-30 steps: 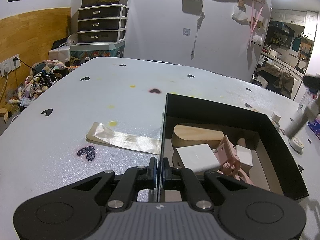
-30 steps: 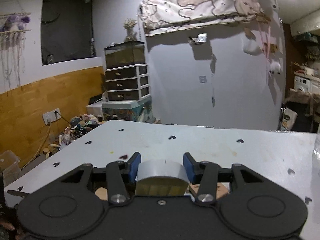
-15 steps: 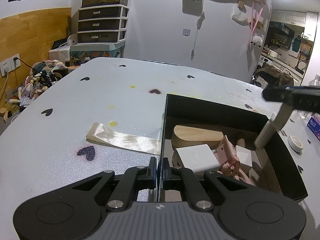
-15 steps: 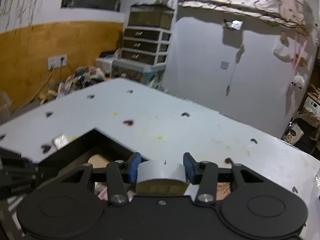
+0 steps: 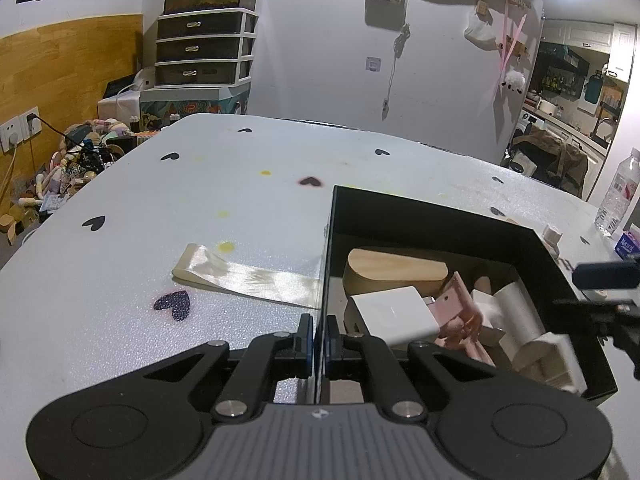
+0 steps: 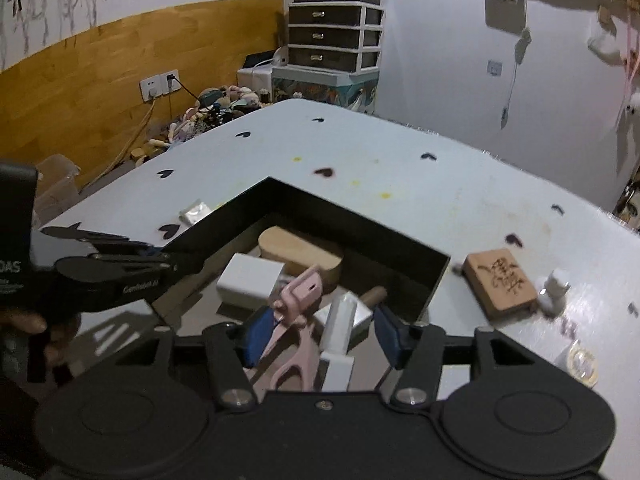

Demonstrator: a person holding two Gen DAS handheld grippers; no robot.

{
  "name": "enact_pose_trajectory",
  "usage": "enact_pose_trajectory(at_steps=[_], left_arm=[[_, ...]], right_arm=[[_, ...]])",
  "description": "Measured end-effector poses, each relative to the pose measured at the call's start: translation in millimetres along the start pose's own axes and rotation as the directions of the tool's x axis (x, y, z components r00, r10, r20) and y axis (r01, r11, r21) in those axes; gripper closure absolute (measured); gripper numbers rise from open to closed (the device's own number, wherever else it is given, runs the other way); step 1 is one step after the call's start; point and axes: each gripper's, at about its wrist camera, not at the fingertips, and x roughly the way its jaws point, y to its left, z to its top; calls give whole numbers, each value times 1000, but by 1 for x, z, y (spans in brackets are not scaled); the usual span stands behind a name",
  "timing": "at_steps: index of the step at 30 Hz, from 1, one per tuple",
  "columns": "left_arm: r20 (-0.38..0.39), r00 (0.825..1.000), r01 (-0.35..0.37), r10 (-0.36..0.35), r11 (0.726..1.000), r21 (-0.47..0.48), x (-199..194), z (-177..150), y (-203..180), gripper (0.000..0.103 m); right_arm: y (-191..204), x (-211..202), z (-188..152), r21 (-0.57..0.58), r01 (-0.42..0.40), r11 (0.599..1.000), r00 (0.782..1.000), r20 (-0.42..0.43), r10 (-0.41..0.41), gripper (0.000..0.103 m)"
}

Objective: Organize rigid objects
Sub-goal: 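Carry the white clip into the black box and release it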

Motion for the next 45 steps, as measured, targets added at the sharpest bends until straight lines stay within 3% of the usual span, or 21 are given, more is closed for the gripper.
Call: enact_pose_trajectory(at_steps=[8,12,14,19,24,26,34,41,45], left_arm=[[0,1000,3,-3,1000,0,1,-1,-1,98],[0,1000,3,-3,1000,-1,1,-1,0,98],[0,1000,2,-2,1000,-1,1,-1,0,98],[0,1000,2,-2,1000,-1,1,-1,-1,98],[1,1000,-1,1,1000,0,2,-1,-1,98],[1,1000,4,-4,1000,-4,1,-2,0,98],[0,1000,1,-1,1000,-4,3,-2,1,98],[0,1000,0,0,1000,-4,2,-1,1,98],[0,1000,-1,1,1000,-4,3,-2,2,98]], right_arm=[[-3,1,-4,51,-75,996,996,-33,77,53],[-10,12,-1,115,-100,988,993,-58,107,80],[-14,20,2,138,-105,985,991,-67,116,85],[-13,42,8,171,-174,970,974,-111,195,85],[-15,52,8,196,15,980,987,-159,17,76],[-18,46,8,206,-9,978,990,-139,38,71],[-26,33,3,221,-28,975,992,-115,55,68],[-26,15,2,200,-87,976,991,-79,104,49],[-29,0,-1,197,-104,975,993,-36,113,32]])
